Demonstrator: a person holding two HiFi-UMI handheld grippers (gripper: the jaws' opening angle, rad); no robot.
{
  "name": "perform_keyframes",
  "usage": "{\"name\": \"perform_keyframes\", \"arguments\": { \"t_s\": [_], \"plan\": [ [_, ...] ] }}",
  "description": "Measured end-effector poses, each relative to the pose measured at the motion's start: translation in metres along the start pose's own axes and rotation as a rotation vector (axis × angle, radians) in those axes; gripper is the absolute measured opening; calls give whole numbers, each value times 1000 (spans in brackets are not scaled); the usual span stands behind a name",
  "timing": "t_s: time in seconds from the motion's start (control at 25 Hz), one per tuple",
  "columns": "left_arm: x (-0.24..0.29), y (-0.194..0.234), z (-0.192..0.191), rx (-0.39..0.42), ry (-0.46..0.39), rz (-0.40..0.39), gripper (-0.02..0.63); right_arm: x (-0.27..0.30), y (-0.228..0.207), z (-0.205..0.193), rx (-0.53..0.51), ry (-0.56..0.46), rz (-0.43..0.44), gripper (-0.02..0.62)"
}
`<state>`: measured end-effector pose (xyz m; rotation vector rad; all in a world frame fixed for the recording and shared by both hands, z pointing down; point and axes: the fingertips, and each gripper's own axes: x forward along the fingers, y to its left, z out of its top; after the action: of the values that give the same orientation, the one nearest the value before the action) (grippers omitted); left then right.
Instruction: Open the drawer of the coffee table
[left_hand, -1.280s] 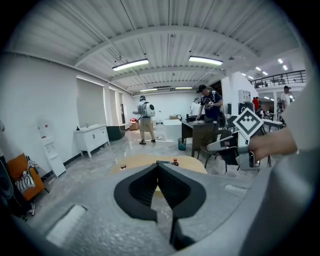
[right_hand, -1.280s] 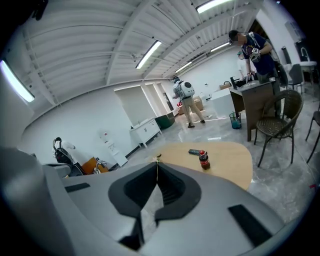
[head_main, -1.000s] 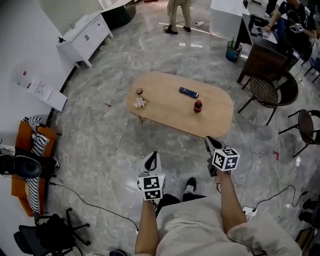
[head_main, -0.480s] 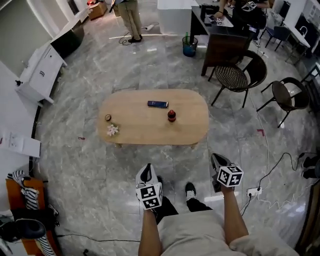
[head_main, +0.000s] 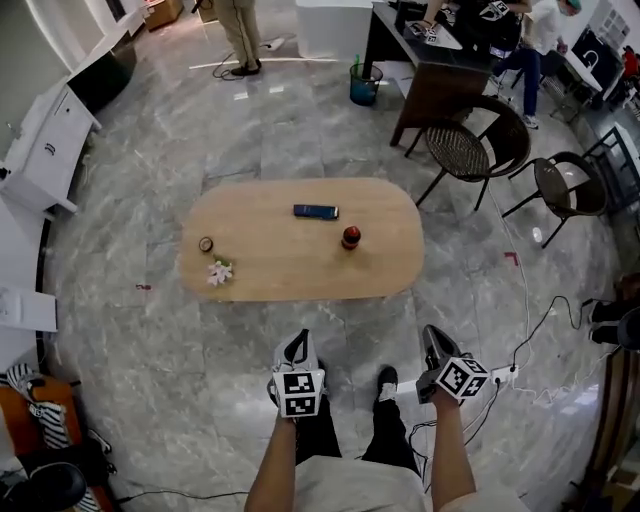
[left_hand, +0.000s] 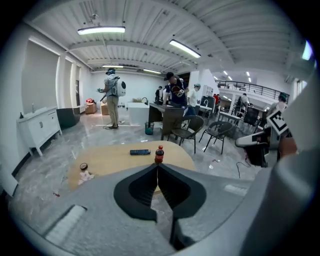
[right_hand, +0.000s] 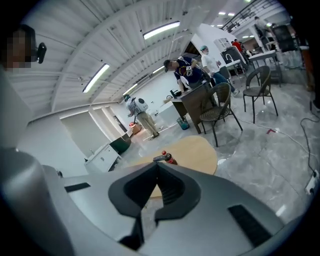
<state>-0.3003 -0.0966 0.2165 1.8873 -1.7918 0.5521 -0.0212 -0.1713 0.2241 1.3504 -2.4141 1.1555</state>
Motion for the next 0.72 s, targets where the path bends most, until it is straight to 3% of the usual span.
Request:
{"name": "perform_keyframes", "arguments": {
  "t_s": [0.12,0.36,0.6,0.72],
  "plan": [
    [10,10,-3,18,2,-19,12,11,21,0,-113,6,5,15],
    [36,5,-16,-29,-33,-28,11,21,23,-1,-163,-37,24,15],
    [88,-21,-63,28,-72,-29,11,43,-41,-42,-145,-71,-11,15],
    [115,-17,-97,10,-91,-10,12,62,-71,-76,-160,-83,-11,15]
  ]
}}
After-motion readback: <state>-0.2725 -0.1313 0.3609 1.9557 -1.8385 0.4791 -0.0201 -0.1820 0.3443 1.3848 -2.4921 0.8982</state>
